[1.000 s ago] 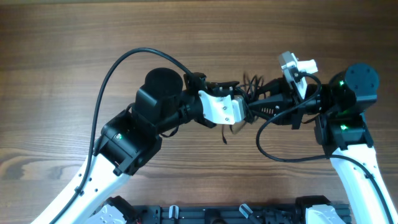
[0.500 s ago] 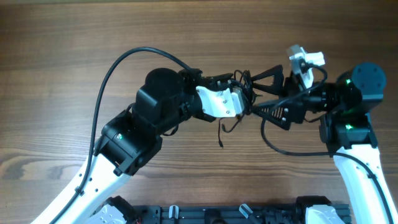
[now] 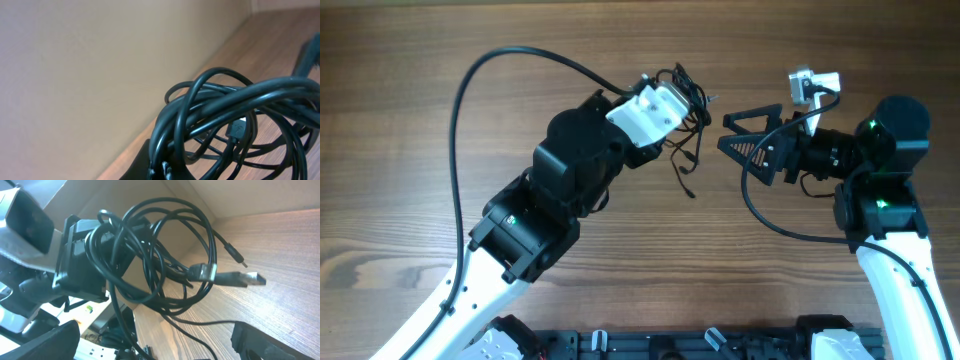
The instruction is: Untangle cables
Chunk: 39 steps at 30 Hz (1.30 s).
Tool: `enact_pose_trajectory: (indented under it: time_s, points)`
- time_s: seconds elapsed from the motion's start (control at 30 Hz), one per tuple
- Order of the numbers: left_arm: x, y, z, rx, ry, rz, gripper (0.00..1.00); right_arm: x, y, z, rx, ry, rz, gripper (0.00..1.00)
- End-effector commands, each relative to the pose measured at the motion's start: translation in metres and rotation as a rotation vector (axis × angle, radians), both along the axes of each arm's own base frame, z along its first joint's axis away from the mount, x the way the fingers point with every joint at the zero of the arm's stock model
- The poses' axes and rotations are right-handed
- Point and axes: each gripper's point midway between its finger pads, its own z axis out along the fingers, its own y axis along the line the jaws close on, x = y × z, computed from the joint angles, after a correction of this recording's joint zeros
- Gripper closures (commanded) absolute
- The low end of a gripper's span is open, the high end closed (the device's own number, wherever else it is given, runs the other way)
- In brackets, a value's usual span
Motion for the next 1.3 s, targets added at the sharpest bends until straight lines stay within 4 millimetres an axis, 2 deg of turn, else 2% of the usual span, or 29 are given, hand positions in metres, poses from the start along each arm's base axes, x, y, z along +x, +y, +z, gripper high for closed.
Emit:
enact_pose_trajectory:
  time_s: [0.0, 0.07, 0.1, 0.17, 0.27, 0.5, 0.7, 0.9, 1.1, 1.27]
  points:
    - [-0.003, 0.009, 0.009, -0.196, 0.088, 0.074, 0.96, -0.012, 0.002, 0.011, 0.002, -0.089, 0.071, 0.00]
    - [-0.003, 0.008, 0.005, -0.254, 0.141, 0.091, 0.96, -0.030, 0.006, 0.021, 0.007, -0.186, 0.181, 0.00]
    - [-0.004, 0.008, 0.002, -0.288, 0.174, 0.099, 0.96, -0.046, 0.007, 0.027, -0.001, -0.296, 0.270, 0.00]
    - [-0.007, 0.006, -0.006, -0.309, 0.223, 0.104, 0.96, -0.059, 0.007, 0.033, -0.014, -0.392, 0.340, 0.00]
    - [-0.015, 0.000, -0.014, -0.332, 0.279, 0.100, 0.96, -0.056, 0.007, 0.036, -0.018, -0.421, 0.323, 0.00]
    - [-0.037, -0.030, -0.022, -0.311, 0.323, 0.017, 0.96, -0.051, 0.007, 0.038, -0.023, -0.465, 0.289, 0.00]
    - [-0.037, -0.028, -0.028, -0.293, 0.333, 0.031, 0.96, -0.041, 0.006, 0.043, -0.026, -0.493, 0.227, 0.00]
    - [-0.025, -0.007, -0.027, -0.277, 0.282, 0.163, 0.96, -0.038, 0.003, 0.043, -0.029, -0.492, 0.207, 0.00]
    - [-0.028, -0.013, -0.029, -0.278, 0.299, 0.129, 0.96, -0.035, 0.001, 0.044, -0.035, -0.515, 0.189, 0.00]
    - [-0.032, -0.020, -0.027, -0.297, 0.319, 0.086, 0.96, -0.042, 0.002, 0.041, -0.036, -0.515, 0.235, 0.00]
